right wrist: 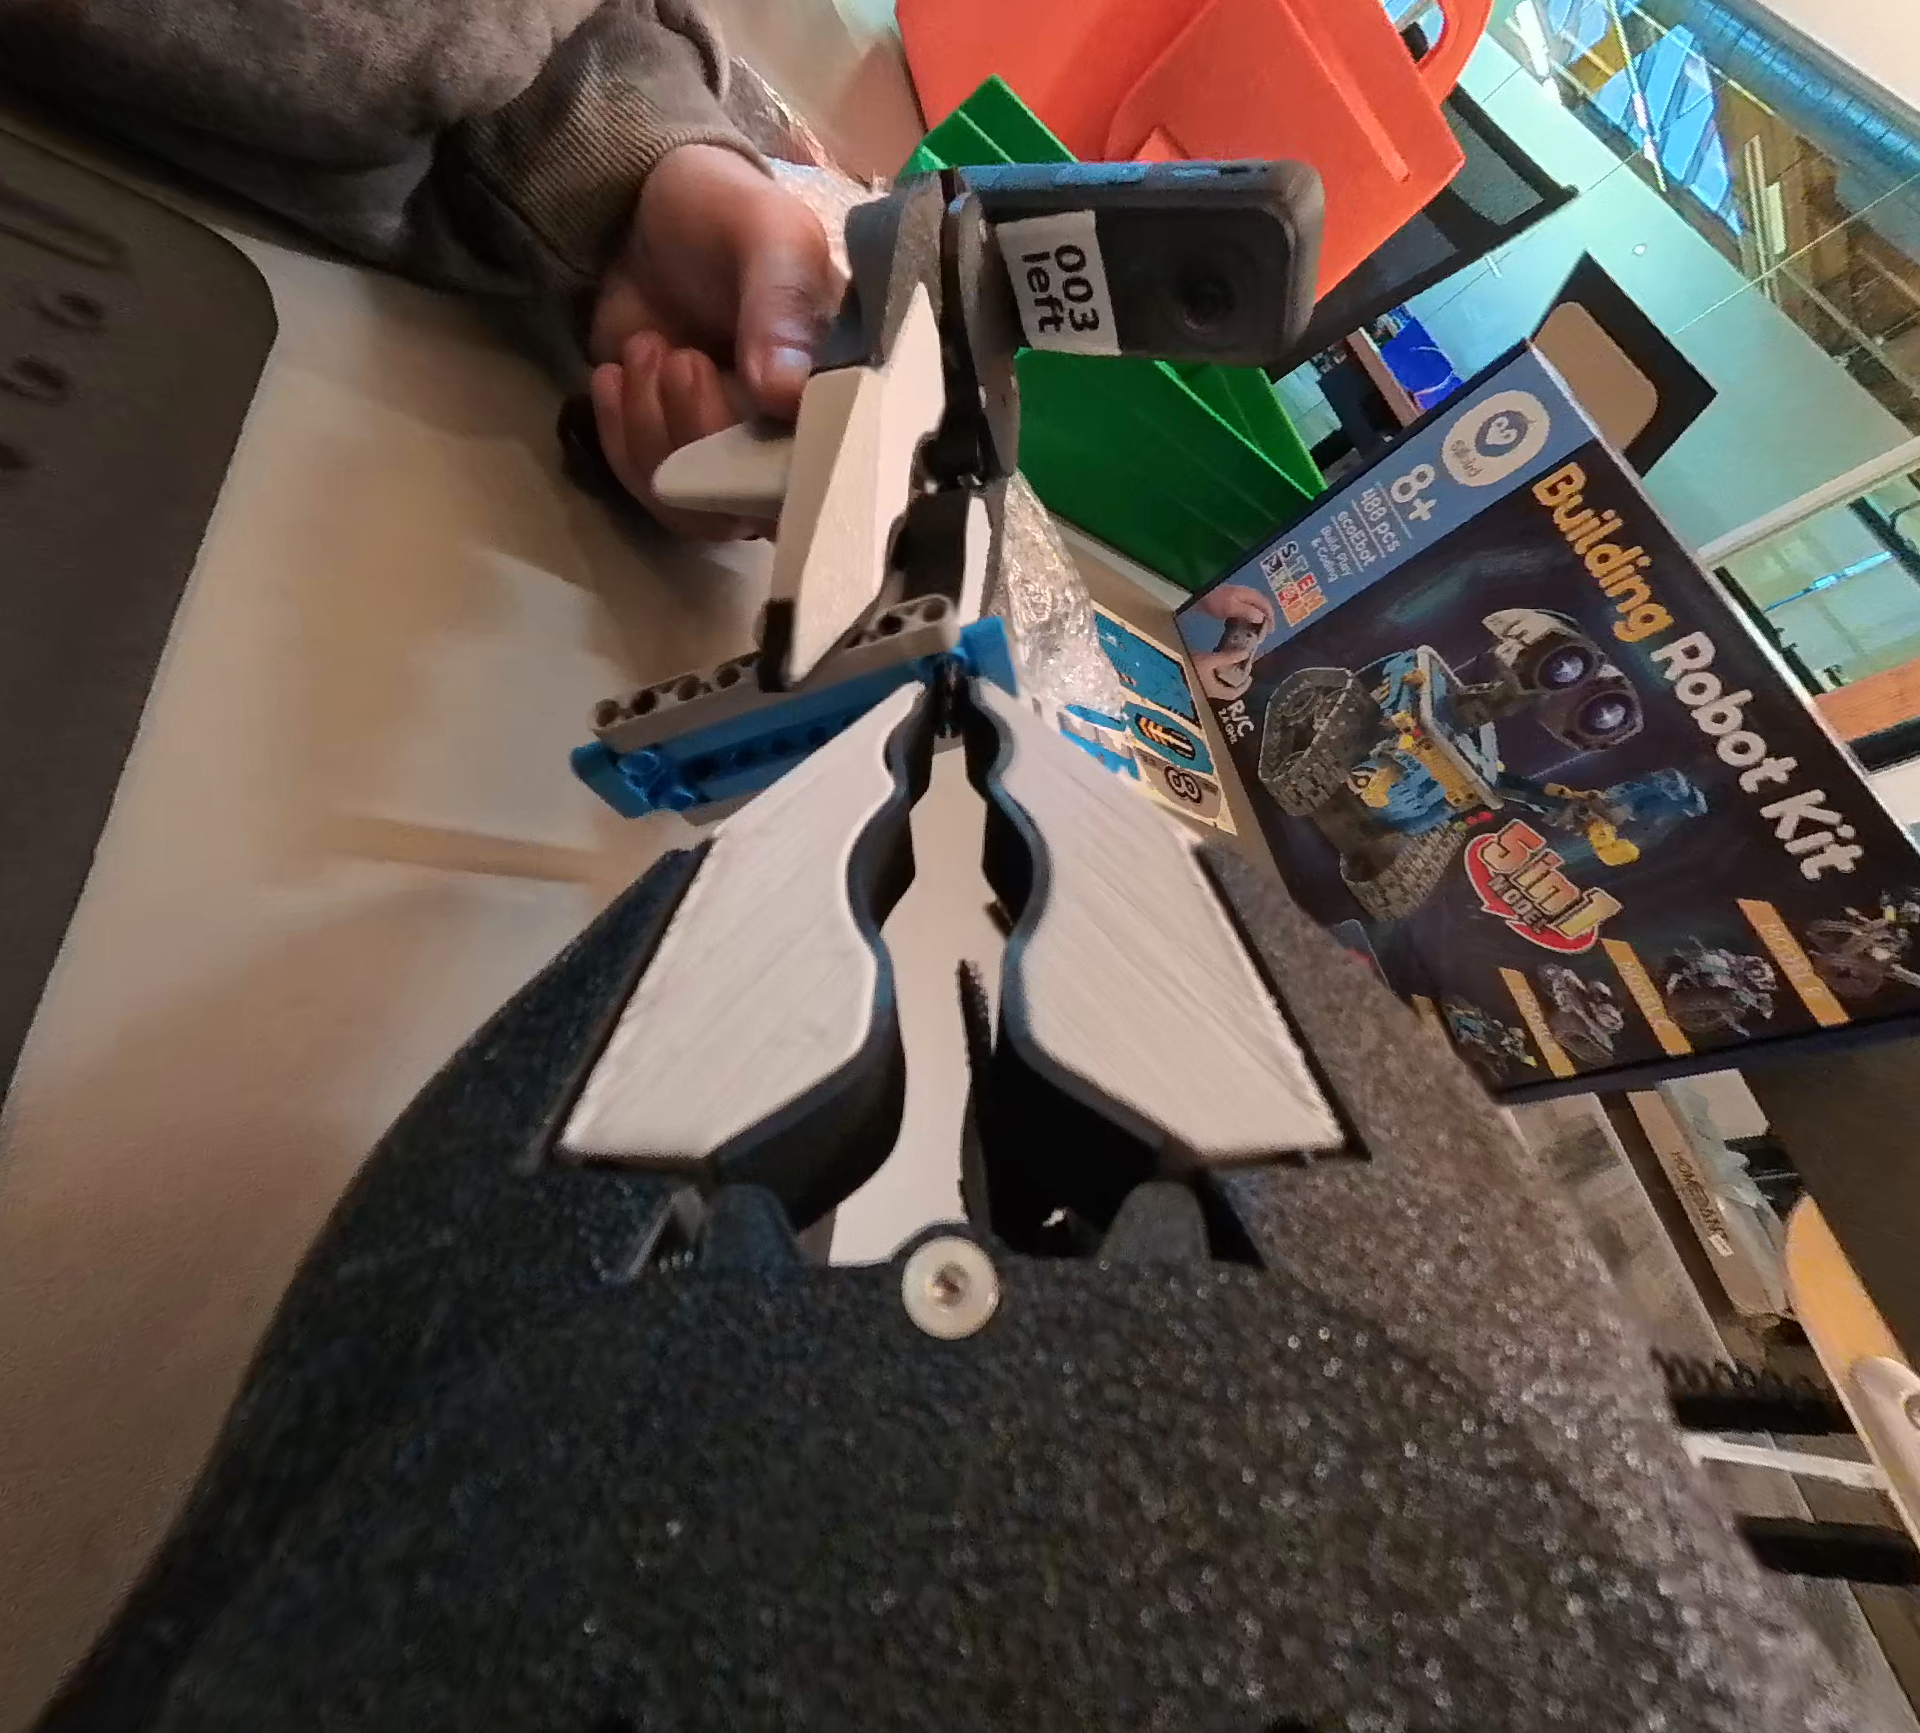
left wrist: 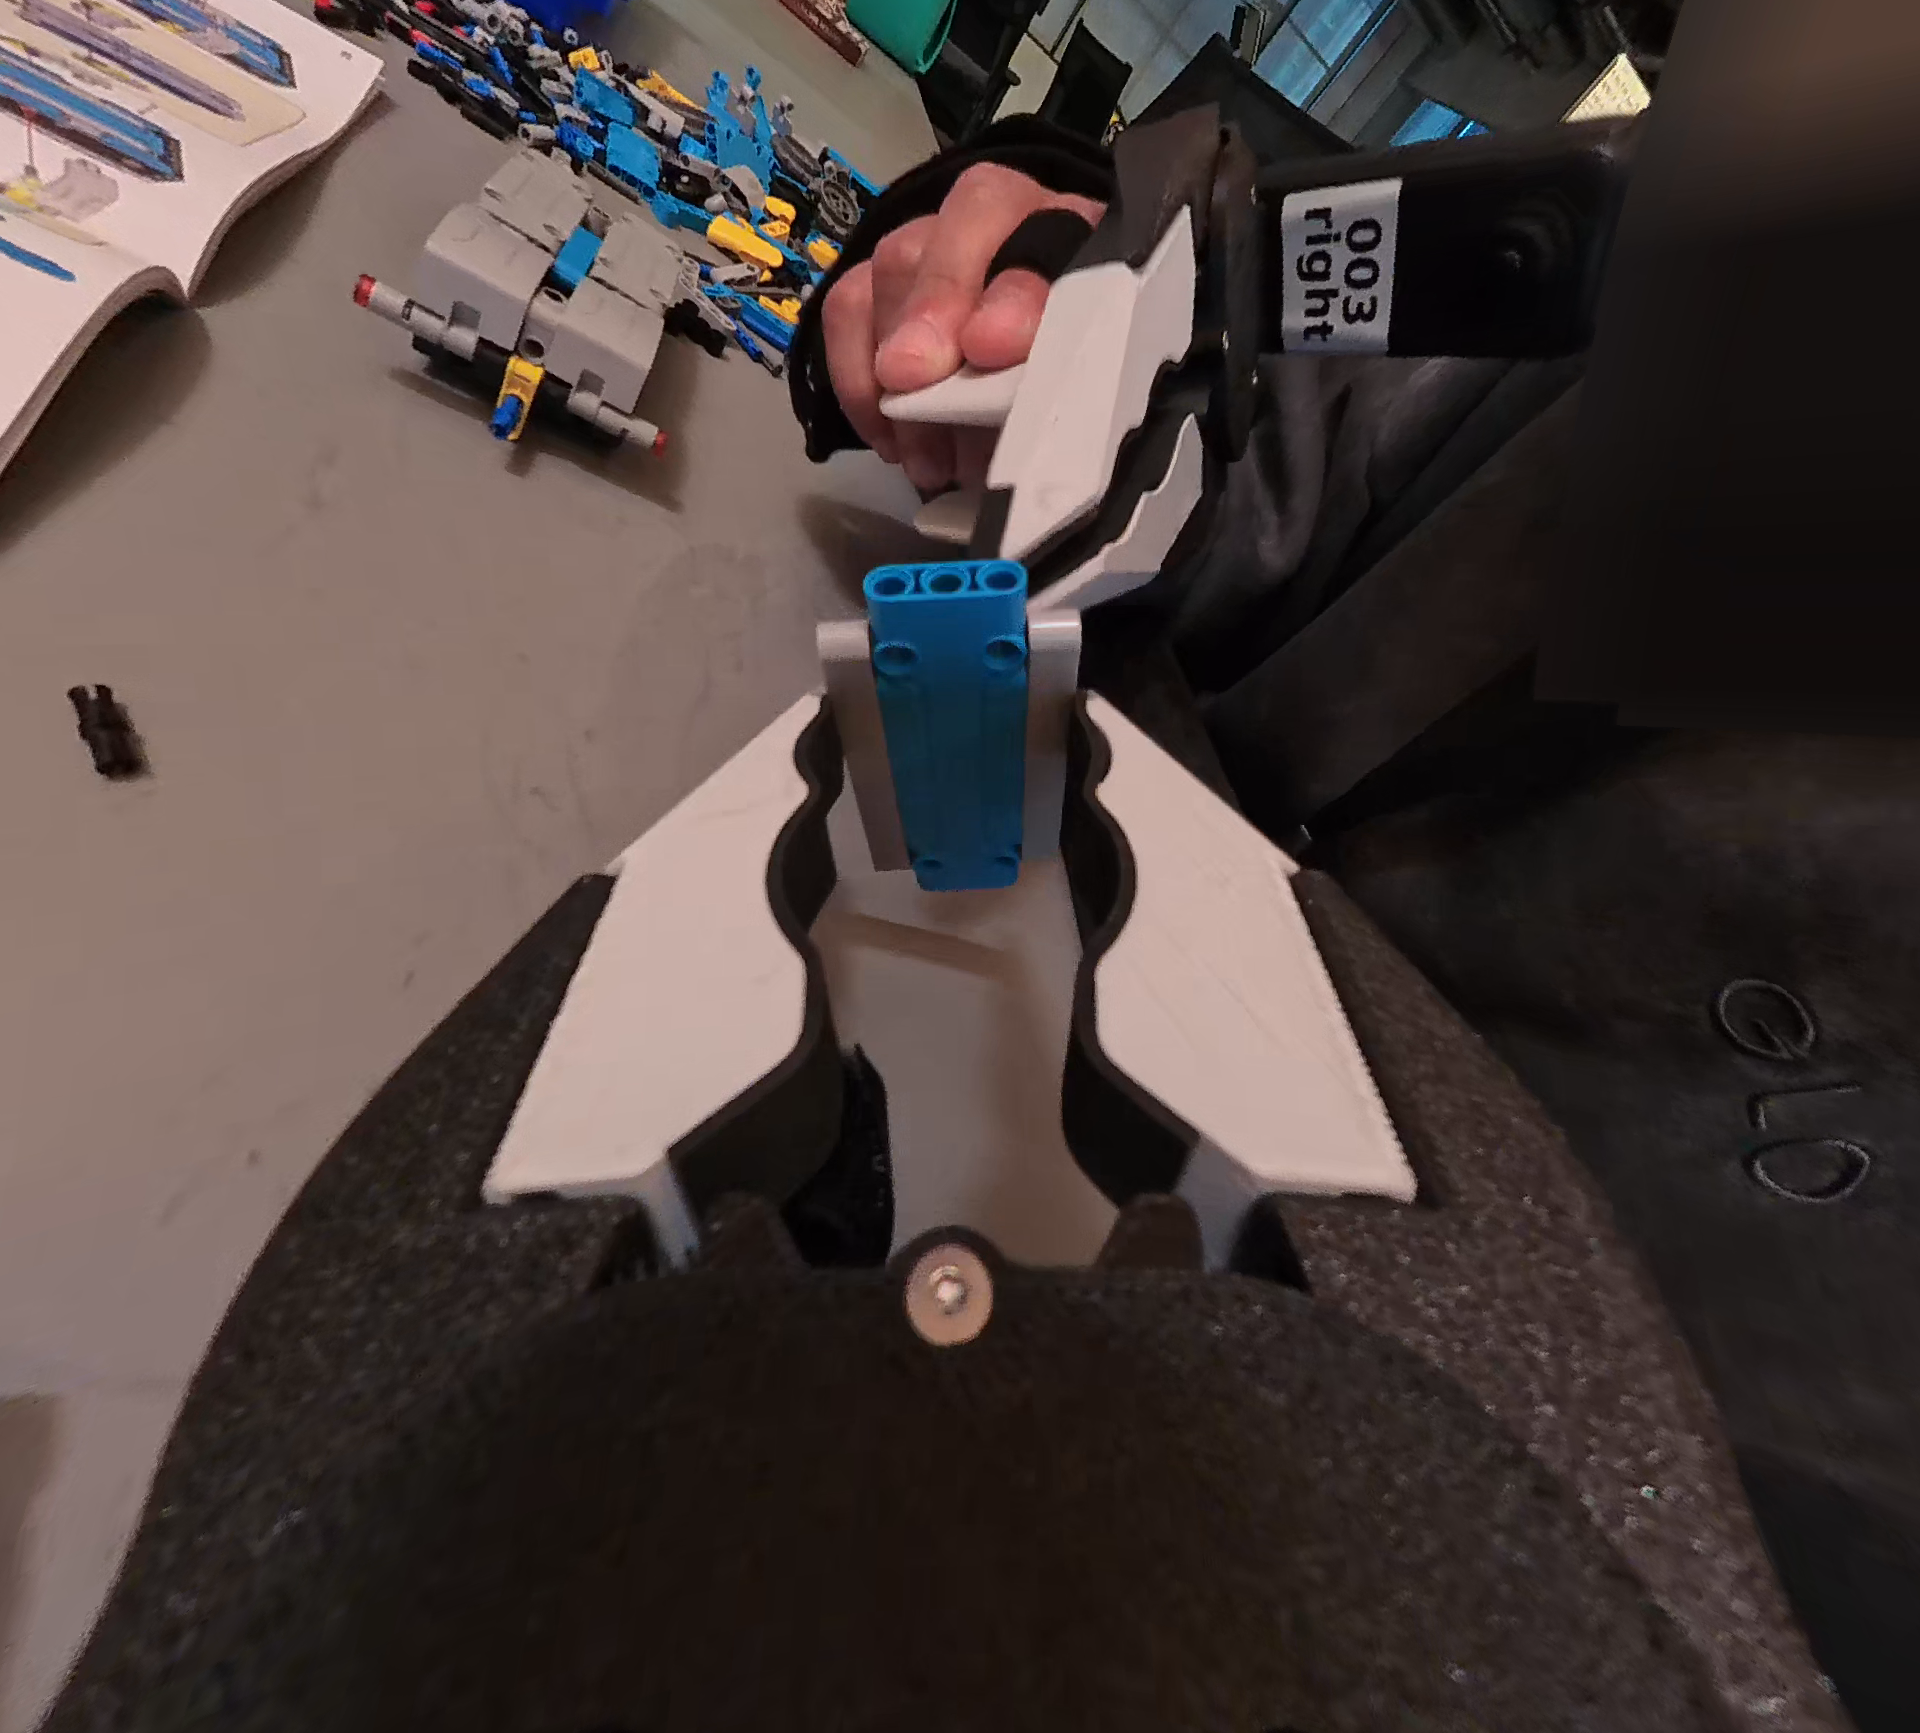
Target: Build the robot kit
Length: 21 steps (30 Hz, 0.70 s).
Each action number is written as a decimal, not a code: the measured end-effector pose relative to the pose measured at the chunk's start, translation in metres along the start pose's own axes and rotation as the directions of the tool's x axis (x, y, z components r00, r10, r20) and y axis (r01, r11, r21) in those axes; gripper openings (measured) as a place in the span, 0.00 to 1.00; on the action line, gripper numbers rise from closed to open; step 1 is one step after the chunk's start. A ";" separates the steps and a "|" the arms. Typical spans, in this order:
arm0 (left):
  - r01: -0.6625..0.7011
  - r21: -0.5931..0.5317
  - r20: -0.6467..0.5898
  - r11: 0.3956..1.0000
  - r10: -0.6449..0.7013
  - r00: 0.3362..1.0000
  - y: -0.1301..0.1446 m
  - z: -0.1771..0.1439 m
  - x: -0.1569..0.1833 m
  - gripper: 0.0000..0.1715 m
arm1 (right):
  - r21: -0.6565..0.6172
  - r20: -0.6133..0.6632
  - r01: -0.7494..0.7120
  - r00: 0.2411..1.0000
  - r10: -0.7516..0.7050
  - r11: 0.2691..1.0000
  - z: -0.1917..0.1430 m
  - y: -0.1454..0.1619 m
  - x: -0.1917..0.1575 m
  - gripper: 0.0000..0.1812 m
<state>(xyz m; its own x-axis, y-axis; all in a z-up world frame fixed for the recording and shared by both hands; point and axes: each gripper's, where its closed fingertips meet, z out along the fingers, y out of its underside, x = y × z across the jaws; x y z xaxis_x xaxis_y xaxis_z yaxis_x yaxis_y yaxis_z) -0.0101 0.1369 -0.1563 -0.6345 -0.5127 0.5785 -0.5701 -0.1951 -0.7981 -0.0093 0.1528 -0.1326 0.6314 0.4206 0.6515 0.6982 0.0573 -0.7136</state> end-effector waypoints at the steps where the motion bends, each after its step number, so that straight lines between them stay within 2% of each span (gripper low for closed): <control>1: 0.003 -0.001 -0.001 1.000 -0.003 1.000 0.000 0.000 0.000 0.24 | -0.008 -0.011 -0.005 1.000 0.005 1.000 0.000 0.002 0.002 0.02; 9: 0.055 -0.076 0.006 0.996 -0.055 0.998 0.014 0.006 -0.002 0.24 | -0.029 0.069 0.008 0.998 -0.006 1.000 0.002 0.006 -0.010 0.02; 11: 0.054 -0.137 -0.009 0.989 -0.056 0.998 0.024 0.010 0.002 0.24 | -0.017 0.141 0.028 0.990 -0.025 0.999 0.001 0.006 -0.019 0.02; 15: 0.041 -0.250 -0.008 0.967 -0.044 0.999 0.045 0.019 0.006 0.24 | -0.030 0.335 -0.069 0.939 0.075 0.997 0.001 0.005 -0.039 0.02; 16: 0.033 -0.278 0.004 0.960 -0.033 0.999 0.050 0.021 0.005 0.22 | -0.055 0.377 -0.087 0.921 0.101 0.995 0.001 0.008 -0.044 0.02; 17: 0.020 -0.270 -0.028 0.963 -0.028 0.999 0.049 0.023 0.011 0.00 | -0.101 0.351 -0.088 0.929 0.118 0.991 0.004 0.016 -0.040 0.01; 19: 0.033 -0.276 -0.019 0.961 -0.040 0.999 0.050 0.024 0.010 0.00 | -0.122 0.363 -0.114 0.919 0.151 0.986 0.005 0.019 -0.040 0.01; 21: -0.007 -0.261 -0.014 0.965 0.003 1.000 0.048 0.023 0.011 0.00 | -0.103 0.365 -0.159 0.912 0.186 0.982 0.005 0.016 -0.038 0.01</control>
<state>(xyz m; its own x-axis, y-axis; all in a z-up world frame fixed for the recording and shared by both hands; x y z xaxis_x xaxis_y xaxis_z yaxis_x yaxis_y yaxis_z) -0.0327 0.1024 -0.1921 -0.6436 -0.5014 0.5782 -0.6820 0.0330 -0.7306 -0.0237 0.1422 -0.1697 0.5826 0.7250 0.3674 0.6199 -0.1040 -0.7778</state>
